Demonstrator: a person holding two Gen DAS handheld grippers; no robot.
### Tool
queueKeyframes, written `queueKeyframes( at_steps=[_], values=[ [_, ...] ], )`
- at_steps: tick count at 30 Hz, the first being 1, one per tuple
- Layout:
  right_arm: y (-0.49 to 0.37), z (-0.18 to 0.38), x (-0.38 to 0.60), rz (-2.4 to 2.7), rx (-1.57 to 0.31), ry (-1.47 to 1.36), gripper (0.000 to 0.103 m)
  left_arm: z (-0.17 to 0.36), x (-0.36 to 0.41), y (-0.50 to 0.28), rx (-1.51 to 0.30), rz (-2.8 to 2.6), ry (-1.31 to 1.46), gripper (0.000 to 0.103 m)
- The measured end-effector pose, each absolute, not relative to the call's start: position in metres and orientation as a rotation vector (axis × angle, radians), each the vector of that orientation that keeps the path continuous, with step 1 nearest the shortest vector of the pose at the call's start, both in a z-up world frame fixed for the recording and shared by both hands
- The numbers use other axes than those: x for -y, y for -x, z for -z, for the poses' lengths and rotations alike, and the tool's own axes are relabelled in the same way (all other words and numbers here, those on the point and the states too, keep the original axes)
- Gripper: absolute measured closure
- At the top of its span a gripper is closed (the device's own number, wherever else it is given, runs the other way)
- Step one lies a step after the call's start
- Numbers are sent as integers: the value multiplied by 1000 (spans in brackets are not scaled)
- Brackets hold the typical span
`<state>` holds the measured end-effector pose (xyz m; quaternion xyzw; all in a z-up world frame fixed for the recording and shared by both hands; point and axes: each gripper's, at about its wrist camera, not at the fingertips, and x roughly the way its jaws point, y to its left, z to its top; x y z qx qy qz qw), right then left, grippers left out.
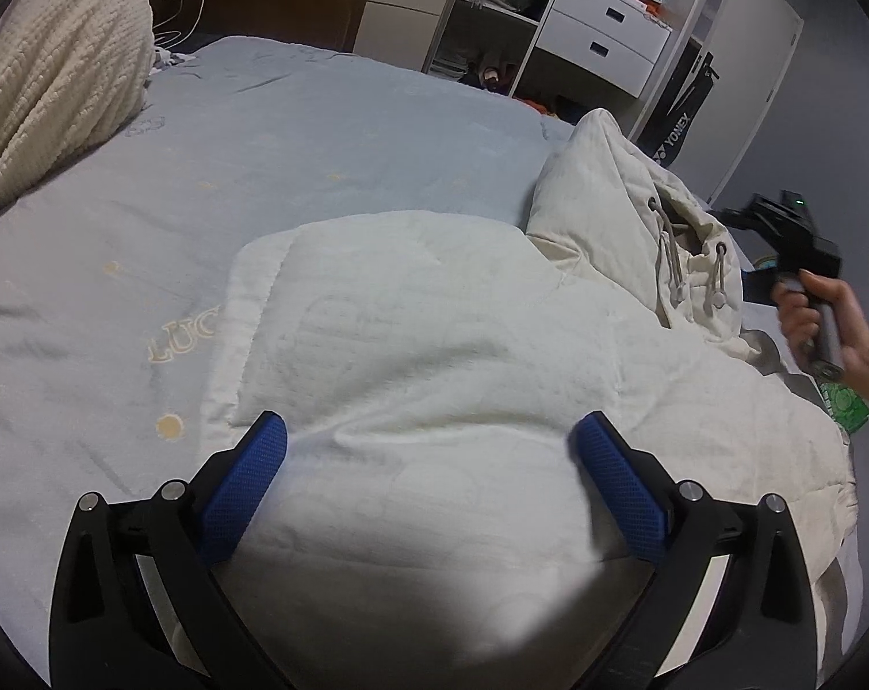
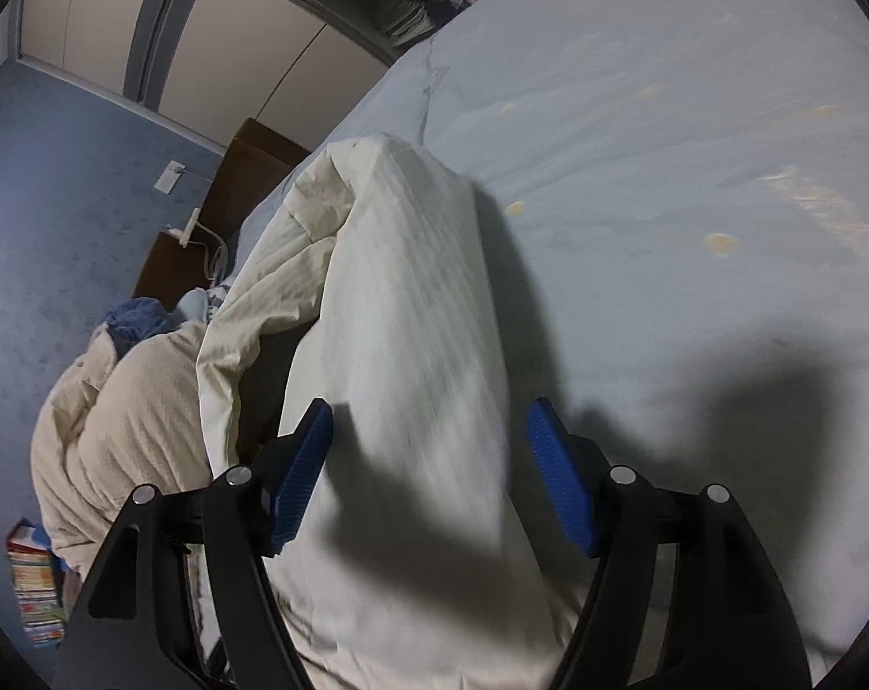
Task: Fold large clothes
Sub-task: 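Grasp the jacket hood with the right tool and lift it up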
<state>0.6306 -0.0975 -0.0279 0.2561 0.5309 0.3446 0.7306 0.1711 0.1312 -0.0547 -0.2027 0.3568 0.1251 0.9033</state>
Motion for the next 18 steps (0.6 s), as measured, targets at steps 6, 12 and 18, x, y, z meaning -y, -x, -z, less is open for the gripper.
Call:
queueKeyframes(
  at_steps=[6, 12, 18],
  values=[
    [-665, 44, 63, -784, -1190, -558, 35, 56, -132, -171, -726, -251, 429, 6],
    [-670, 32, 35, -775, -1153, -433, 80, 58, -135, -169, -722, -241, 442, 6],
    [-640, -5, 46, -793, -1077, -459, 86, 58, -135, -170, -725, -241, 445, 6]
  ],
)
